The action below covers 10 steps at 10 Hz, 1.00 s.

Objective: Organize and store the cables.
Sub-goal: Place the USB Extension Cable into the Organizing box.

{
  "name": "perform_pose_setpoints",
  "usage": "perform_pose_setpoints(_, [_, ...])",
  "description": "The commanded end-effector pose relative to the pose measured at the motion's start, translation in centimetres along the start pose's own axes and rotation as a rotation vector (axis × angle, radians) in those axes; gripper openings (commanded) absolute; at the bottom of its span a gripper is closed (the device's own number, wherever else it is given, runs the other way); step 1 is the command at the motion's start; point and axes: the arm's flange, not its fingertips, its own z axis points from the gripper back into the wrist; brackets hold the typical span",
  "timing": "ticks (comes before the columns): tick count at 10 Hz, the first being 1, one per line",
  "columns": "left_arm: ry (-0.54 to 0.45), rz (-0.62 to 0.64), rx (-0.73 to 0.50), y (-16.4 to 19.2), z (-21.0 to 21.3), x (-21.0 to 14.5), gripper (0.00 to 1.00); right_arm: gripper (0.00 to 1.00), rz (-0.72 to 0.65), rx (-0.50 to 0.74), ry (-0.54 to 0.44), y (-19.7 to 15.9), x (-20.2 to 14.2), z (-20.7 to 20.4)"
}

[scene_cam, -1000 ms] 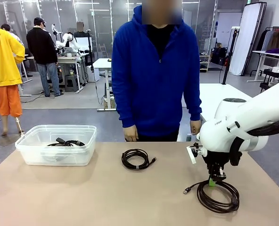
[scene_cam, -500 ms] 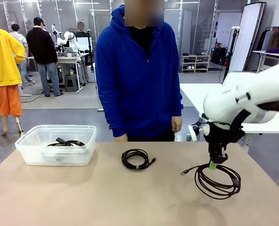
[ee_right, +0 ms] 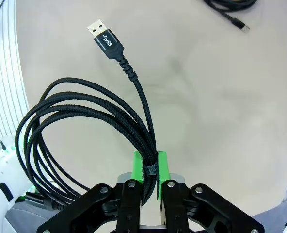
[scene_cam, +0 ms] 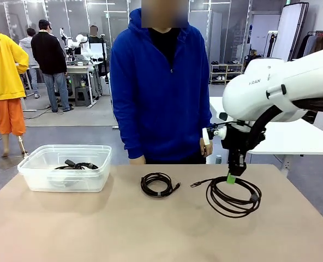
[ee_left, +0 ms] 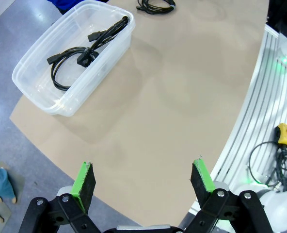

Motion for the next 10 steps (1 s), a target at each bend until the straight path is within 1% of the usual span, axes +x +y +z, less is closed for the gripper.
perform_pose_setpoints(1, [-0.001,-0.006,-0.009,0.1,0.2,0.0,1.00,0.00,-0.072,0.001,0.036,-0.2,3.0,-0.4])
perform_pose_setpoints(2, [-0.001,-0.006,-0.009,0.1,0.2,0.0,1.00,0.00,-0.089,0.015,0.047,0.2,5.5,-0.5])
perform_pose_setpoints(3, [-0.001,-0.006,-0.009,0.1,0.2,0.0,1.00,0.00,-0.101,-0.012,0.072,0.8,8.7,-1.1])
perform_pose_setpoints(4, [-0.001,-0.006,-0.009,0.1,0.2,0.0,1.00,0.00,-0.094,-0.012,0.104,1.1,11.0,-2.2])
perform_pose_setpoints(5, [-0.001,-0.006,-0.009,0.1,0.2,0.0,1.00,0.00,-0.065,-0.038,0.086,1.5,12.8,-3.4])
perform_pose_setpoints(6, [-0.001,-0.006,-0.009,0.1,0.2,0.0,1.00,0.00,-0.069,-0.016,0.033,1.6,13.9,-4.6])
perform_pose_setpoints(7, [-0.001,-0.006,-0.009,0.1,0.2,0.0,1.00,0.00,-0.113,-0.048,0.064,1.4,14.4,-6.4])
perform_pose_setpoints(8, [-0.001,-0.006,-0.009,0.1,0.2,0.0,1.00,0.00,-0.132,-0.031,0.078,1.5,14.8,-7.6])
perform_pose_setpoints(9, [-0.001,-0.006,-0.009,0.1,0.2,0.0,1.00,0.00,-0.146,-0.060,0.075,1.8,14.9,-8.7])
perform_pose_setpoints(10, [-0.001,-0.006,-0.009,0.1,0.2,0.0,1.00,0.00,-0.146,-0.042,0.074,2.2,15.1,-9.8])
